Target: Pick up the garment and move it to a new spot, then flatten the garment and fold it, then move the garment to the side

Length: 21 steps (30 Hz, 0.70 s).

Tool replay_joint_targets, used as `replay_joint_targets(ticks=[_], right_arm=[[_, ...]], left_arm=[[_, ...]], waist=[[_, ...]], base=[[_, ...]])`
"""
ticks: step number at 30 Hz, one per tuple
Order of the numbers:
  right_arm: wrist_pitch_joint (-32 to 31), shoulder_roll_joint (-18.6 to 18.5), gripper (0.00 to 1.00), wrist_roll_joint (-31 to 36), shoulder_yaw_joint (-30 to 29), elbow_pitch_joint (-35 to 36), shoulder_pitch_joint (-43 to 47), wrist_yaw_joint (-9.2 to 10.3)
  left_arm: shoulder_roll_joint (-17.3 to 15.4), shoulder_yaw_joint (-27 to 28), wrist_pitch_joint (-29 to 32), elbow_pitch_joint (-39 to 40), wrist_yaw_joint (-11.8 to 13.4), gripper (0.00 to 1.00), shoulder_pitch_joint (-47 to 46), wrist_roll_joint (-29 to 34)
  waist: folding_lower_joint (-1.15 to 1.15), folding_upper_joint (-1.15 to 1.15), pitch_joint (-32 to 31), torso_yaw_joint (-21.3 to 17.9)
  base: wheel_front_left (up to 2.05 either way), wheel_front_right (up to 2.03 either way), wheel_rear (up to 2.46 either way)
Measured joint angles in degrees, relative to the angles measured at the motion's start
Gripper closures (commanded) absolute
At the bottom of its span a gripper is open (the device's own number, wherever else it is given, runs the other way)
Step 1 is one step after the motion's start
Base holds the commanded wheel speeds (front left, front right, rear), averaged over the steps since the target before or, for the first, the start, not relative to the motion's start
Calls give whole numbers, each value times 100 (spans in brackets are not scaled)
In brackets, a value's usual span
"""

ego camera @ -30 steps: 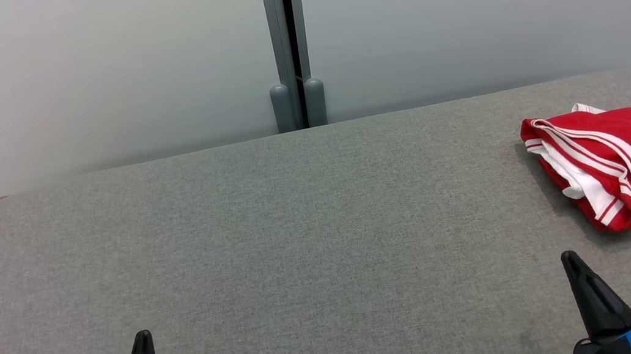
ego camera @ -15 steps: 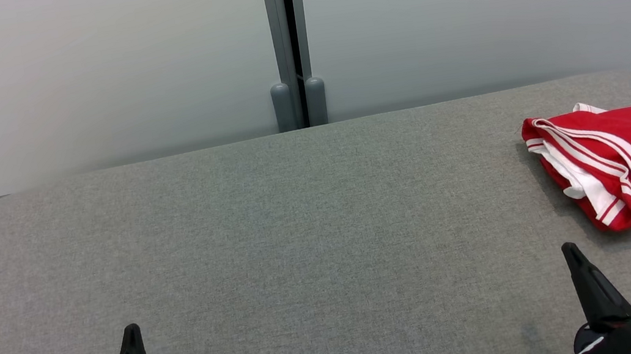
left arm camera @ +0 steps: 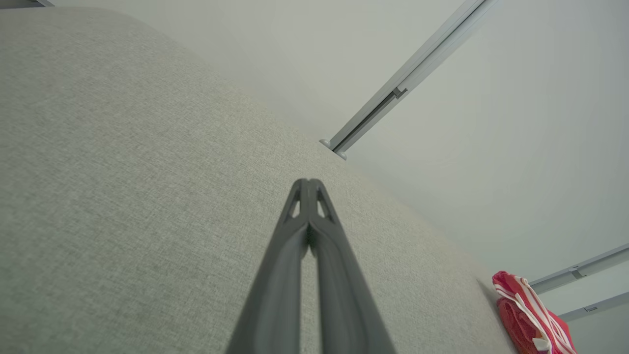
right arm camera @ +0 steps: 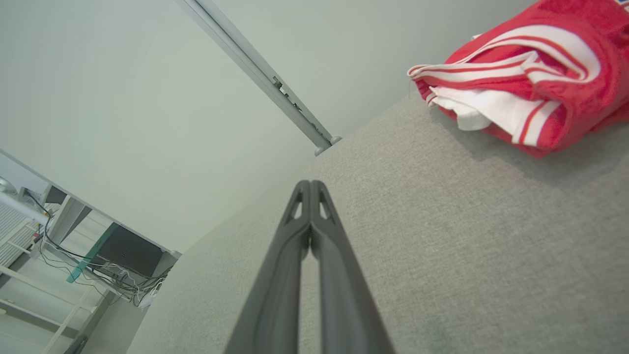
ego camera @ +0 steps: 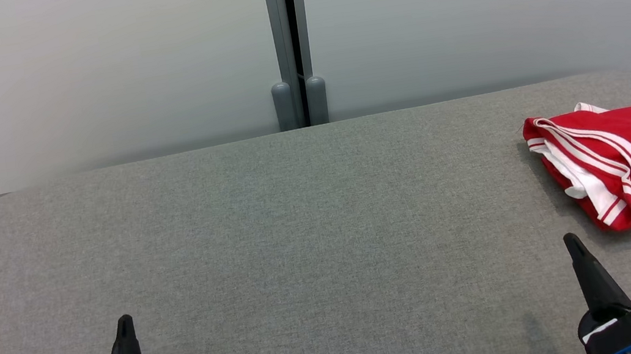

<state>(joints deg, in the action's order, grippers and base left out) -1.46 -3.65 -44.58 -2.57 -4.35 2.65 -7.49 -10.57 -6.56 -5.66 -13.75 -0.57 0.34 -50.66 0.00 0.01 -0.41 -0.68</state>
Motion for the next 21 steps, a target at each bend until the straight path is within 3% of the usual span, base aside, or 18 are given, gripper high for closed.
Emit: replay_joint_targets(ticks=[21], right_arm=[[-91, -23, 100, -1548, -47, -298, -247, 1]], left_arm=[[235, 397, 367, -7, -203, 100, -193, -1302]], waist=[[0, 0, 14, 16]], base=[[0, 0, 0]])
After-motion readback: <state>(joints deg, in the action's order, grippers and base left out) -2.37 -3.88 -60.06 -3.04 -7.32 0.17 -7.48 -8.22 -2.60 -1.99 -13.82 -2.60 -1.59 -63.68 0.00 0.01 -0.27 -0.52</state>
